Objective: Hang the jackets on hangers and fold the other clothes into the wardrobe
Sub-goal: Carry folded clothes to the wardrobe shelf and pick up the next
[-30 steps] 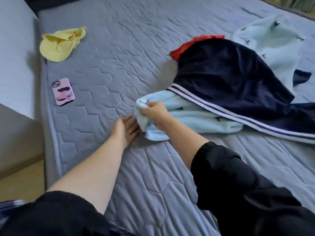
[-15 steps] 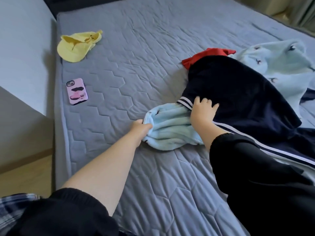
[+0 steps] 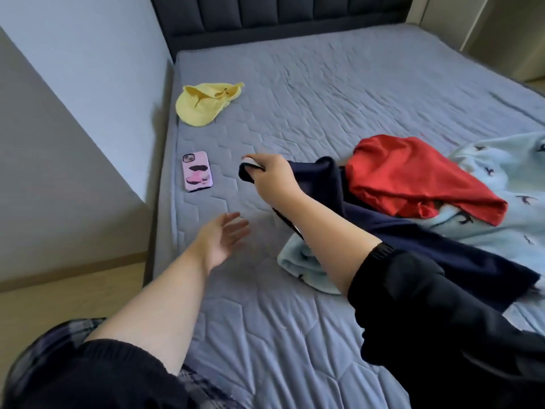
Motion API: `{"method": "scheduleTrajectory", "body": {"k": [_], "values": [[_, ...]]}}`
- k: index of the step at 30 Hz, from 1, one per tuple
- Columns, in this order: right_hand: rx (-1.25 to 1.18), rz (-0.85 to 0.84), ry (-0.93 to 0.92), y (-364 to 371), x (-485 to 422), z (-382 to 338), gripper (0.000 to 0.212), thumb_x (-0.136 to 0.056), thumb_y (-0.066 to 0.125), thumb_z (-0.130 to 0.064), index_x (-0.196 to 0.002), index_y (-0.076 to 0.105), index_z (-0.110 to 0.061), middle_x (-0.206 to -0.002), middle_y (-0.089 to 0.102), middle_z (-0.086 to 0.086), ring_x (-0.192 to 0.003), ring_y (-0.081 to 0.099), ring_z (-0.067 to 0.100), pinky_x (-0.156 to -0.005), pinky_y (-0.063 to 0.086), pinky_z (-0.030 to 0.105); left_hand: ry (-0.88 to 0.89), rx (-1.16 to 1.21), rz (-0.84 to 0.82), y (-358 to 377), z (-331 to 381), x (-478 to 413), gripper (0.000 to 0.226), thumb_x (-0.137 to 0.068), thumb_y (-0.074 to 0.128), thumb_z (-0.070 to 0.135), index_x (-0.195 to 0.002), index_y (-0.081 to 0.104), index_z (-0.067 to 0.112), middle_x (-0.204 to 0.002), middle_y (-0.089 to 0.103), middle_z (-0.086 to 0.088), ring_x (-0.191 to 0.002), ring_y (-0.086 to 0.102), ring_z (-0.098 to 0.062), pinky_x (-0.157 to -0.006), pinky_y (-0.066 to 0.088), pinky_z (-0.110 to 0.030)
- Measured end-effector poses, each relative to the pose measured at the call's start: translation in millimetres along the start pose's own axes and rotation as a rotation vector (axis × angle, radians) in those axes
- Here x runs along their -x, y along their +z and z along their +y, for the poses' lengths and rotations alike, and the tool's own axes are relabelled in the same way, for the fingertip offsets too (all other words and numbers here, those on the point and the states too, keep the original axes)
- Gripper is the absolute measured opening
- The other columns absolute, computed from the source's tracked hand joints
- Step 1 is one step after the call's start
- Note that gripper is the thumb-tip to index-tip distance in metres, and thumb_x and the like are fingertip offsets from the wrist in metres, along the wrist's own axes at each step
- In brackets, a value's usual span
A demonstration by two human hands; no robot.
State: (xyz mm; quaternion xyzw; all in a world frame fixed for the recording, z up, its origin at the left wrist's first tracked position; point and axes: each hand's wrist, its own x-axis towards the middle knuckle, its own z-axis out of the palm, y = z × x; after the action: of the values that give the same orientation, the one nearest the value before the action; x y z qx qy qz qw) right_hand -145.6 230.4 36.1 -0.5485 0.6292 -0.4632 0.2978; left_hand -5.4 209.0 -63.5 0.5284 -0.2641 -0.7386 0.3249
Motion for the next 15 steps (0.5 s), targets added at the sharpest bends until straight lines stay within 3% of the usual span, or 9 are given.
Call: {"method": "scheduleTrajectory", "body": {"k": [2,3,5,7,8,10,11,13,15], "values": [[-0.157,-0.124,-0.064,16,-4,-33,0.029,-0.094,0.055,-0.012,-0.099,0.061,0.016,-0.099,0.066,0.031,-0.085,0.066,0.027,-0.085,0.049,0.042,-0.001,0.101,-0.006,-15,14,1,0.042,-0.103,0.026,0.039,-0.110,0.058,0.012,-0.129,0.057,-0.018,-0.091,0.062,-0.028,-0.081,0.046,-0.043],[-0.203,-0.200,-0.076,22,-5,-41,0.033,-0.094,0.056,-0.014,-0.093,0.058,0.019,-0.084,0.066,0.027,-0.068,0.061,0.015,-0.074,0.054,0.036,-0.013,0.137,-0.034,-22,21,2,0.049,-0.102,0.024,0.046,-0.116,0.056,0.011,-0.128,0.058,-0.017,-0.093,0.063,-0.030,-0.079,0.048,-0.044],[-0.151,-0.360,-0.012,35,-6,-38,0.040,-0.094,0.058,-0.022,-0.082,0.055,0.017,-0.064,0.049,0.017,-0.056,0.046,0.008,-0.059,0.041,0.021,-0.036,0.204,-0.134,-39,30,5,0.061,-0.099,0.023,0.057,-0.123,0.053,0.009,-0.118,0.063,-0.019,-0.097,0.064,-0.034,-0.080,0.049,-0.048],[0.044,-0.392,0.099,47,-8,-17,0.045,-0.094,0.056,-0.033,-0.090,0.061,0.011,-0.076,0.054,0.026,-0.066,0.053,0.022,-0.065,0.042,0.028,-0.056,0.176,-0.214,-49,34,6,0.065,-0.097,0.025,0.061,-0.119,0.056,0.009,-0.106,0.067,-0.018,-0.097,0.063,-0.035,-0.085,0.048,-0.050],[0.153,-0.309,0.128,49,-10,-4,0.039,-0.094,0.054,-0.029,-0.096,0.063,0.009,-0.086,0.060,0.025,-0.077,0.056,0.032,-0.071,0.045,0.031,-0.083,0.125,-0.203,-51,35,5,0.062,-0.096,0.027,0.062,-0.116,0.058,0.011,-0.104,0.066,-0.015,-0.097,0.062,-0.034,-0.086,0.047,-0.051],[0.419,-0.072,0.142,45,-15,27,0.027,-0.090,0.049,-0.009,-0.111,0.063,-0.001,-0.113,0.058,0.013,-0.102,0.053,0.029,-0.085,0.042,0.033,-0.144,-0.054,-0.109,-53,33,3,0.050,-0.095,0.037,0.059,-0.113,0.058,0.018,-0.106,0.063,-0.009,-0.098,0.060,-0.028,-0.085,0.046,-0.049],[0.609,-0.029,0.142,37,-14,43,0.038,-0.086,0.049,-0.006,-0.123,0.057,-0.008,-0.132,0.048,0.010,-0.119,0.046,0.030,-0.097,0.038,0.036,-0.159,-0.157,-0.066,-53,31,1,0.043,-0.094,0.044,0.056,-0.112,0.059,0.019,-0.106,0.062,-0.006,-0.096,0.060,-0.025,-0.086,0.045,-0.047],[0.983,-0.188,0.263,14,-8,76,0.060,-0.083,0.051,-0.010,-0.141,0.037,-0.019,-0.155,0.017,0.013,-0.141,0.017,0.034,-0.112,0.018,0.051,-0.160,-0.253,-0.037,-54,27,-3,0.035,-0.092,0.053,0.048,-0.112,0.060,0.019,-0.107,0.061,-0.004,-0.092,0.059,-0.020,-0.088,0.044,-0.043],[1.185,-0.420,0.424,-2,-1,101,0.065,-0.085,0.049,-0.013,-0.146,0.029,-0.023,-0.158,0.008,0.013,-0.145,0.004,0.037,-0.112,0.005,0.062,-0.141,-0.216,-0.051,-49,24,-5,0.032,-0.093,0.055,0.039,-0.118,0.059,0.019,-0.110,0.062,-0.002,-0.092,0.059,-0.019,-0.087,0.045,-0.039]]}}
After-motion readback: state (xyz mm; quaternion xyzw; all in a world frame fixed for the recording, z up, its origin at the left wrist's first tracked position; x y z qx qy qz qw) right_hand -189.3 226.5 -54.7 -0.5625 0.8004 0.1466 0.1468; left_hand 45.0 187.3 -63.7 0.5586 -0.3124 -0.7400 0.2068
